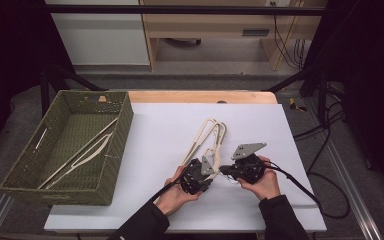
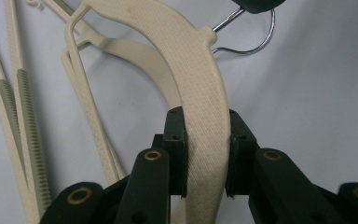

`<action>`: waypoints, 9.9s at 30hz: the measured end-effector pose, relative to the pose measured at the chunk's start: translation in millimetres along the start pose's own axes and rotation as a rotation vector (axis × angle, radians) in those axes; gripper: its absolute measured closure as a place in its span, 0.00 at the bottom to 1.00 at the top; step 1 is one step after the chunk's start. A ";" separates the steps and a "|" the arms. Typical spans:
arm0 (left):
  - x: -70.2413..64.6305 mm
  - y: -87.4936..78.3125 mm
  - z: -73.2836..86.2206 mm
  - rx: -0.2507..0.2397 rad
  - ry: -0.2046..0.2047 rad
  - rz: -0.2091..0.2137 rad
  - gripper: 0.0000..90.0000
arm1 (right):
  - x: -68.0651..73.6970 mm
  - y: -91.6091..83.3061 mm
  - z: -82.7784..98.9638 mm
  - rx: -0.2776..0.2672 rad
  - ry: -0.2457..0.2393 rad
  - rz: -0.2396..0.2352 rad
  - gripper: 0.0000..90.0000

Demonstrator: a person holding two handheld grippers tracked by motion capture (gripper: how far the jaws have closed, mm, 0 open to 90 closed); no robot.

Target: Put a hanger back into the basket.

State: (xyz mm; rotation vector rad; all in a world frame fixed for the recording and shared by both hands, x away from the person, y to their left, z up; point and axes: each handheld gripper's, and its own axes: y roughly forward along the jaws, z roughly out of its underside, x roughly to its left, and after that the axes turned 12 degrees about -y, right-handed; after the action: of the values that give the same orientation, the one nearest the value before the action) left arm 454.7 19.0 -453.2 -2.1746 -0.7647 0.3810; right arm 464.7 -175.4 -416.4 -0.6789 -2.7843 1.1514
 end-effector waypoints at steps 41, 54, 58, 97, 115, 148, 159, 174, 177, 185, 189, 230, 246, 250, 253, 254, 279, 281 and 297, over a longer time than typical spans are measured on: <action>63.3 -88.2 16.2 -0.172 -0.258 -0.156 0.95 | -35.6 -85.7 44.6 -0.336 0.274 0.284 0.12; 69.4 -144.3 21.1 -0.315 -0.242 -0.122 0.95 | -33.5 -83.5 45.0 -0.331 0.260 0.278 0.10; 67.9 -165.0 18.7 -0.350 -0.232 -0.113 0.95 | -33.5 -84.1 45.0 -0.337 0.265 0.278 0.10; 185.9 -303.9 29.8 -0.334 -0.125 -0.259 0.95 | -32.0 -83.9 44.9 -0.339 0.262 0.275 0.09; 248.4 -303.1 85.3 -0.267 -0.220 -0.366 0.95 | -32.4 -82.8 45.5 -0.331 0.260 0.278 0.09; 263.8 -220.7 150.3 -0.095 -0.233 -0.420 0.93 | -32.5 -78.7 46.1 -0.306 0.255 0.268 0.09; 258.7 -207.2 152.0 -0.018 -0.272 -0.283 0.83 | -31.7 -77.6 45.4 -0.308 0.261 0.269 0.09; 254.6 -213.9 151.1 -0.062 -0.267 -0.291 0.43 | -31.9 -76.9 45.7 -0.305 0.257 0.269 0.10; 249.6 -220.4 144.8 -0.107 -0.252 -0.293 0.41 | -31.4 -76.6 45.5 -0.305 0.256 0.266 0.10; 236.0 -234.6 129.3 -0.228 -0.250 -0.315 0.37 | -30.9 -77.0 45.2 -0.309 0.256 0.267 0.10; 223.9 -241.2 119.1 -0.327 -0.265 -0.303 0.32 | -31.0 -76.6 45.0 -0.313 0.248 0.272 0.10; 78.5 -119.1 72.3 -0.439 -0.233 -0.051 0.09 | -11.9 -30.1 32.4 -0.201 0.112 0.195 0.25; 75.2 -97.9 76.5 -0.371 -0.224 -0.047 0.09 | -4.9 5.2 34.5 -0.117 0.068 0.161 0.42; 75.0 -97.3 76.6 -0.369 -0.225 -0.043 0.09 | -3.3 18.4 37.9 -0.065 0.046 0.147 0.46; 74.3 -96.1 76.6 -0.364 -0.221 -0.043 0.09 | -2.9 27.2 40.3 -0.047 0.028 0.139 0.49; 73.8 -95.3 76.6 -0.361 -0.219 -0.043 0.09 | -2.9 29.0 40.7 -0.041 0.029 0.131 0.50; 70.7 -89.5 76.7 -0.341 -0.207 -0.035 0.10 | -7.5 43.8 44.7 0.061 0.039 0.065 0.92; 70.3 -88.9 76.5 -0.339 -0.207 -0.033 0.10 | -8.6 44.1 44.9 0.059 0.035 0.060 0.96; 65.9 -88.6 75.4 -0.342 -0.199 -0.021 0.11 | -14.6 30.5 40.6 0.008 0.082 -0.014 0.99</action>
State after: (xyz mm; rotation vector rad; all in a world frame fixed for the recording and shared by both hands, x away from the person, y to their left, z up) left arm 433.3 149.9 -436.0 -2.4689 -1.0235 0.4906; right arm 480.8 -189.2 -464.9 -0.6884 -2.7115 1.1054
